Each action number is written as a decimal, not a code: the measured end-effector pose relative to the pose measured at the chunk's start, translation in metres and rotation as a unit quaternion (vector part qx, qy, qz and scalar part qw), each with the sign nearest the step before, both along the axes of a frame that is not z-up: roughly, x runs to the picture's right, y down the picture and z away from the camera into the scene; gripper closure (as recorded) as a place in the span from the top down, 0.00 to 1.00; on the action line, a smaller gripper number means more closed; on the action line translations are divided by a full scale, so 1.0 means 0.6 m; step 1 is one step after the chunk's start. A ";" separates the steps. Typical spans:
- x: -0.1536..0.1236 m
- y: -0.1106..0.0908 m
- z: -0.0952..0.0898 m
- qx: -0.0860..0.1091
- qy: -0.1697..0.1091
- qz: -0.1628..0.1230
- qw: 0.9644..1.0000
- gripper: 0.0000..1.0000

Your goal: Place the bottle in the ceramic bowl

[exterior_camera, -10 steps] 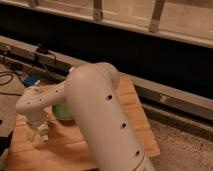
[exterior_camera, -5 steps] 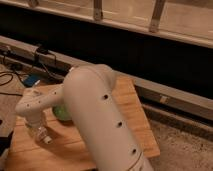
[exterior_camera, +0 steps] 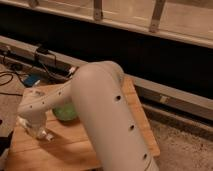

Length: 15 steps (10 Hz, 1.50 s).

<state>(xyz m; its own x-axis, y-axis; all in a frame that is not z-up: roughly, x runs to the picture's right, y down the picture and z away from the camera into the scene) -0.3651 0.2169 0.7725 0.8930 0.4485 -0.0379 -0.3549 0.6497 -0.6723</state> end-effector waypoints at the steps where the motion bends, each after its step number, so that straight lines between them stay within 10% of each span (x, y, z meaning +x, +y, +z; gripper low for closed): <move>1: 0.011 -0.020 -0.021 0.012 -0.008 0.011 1.000 0.00; 5: 0.057 -0.110 -0.062 0.066 -0.012 0.044 0.997 0.00; 11: 0.125 -0.253 0.048 0.140 -0.023 0.095 0.985 0.00; 15: 0.171 -0.259 0.129 0.139 0.004 0.135 0.981 0.02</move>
<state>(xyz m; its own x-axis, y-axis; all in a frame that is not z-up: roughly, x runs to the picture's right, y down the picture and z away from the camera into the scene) -0.2625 0.0615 0.8497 0.7400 0.6631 0.1125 -0.5444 0.6888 -0.4787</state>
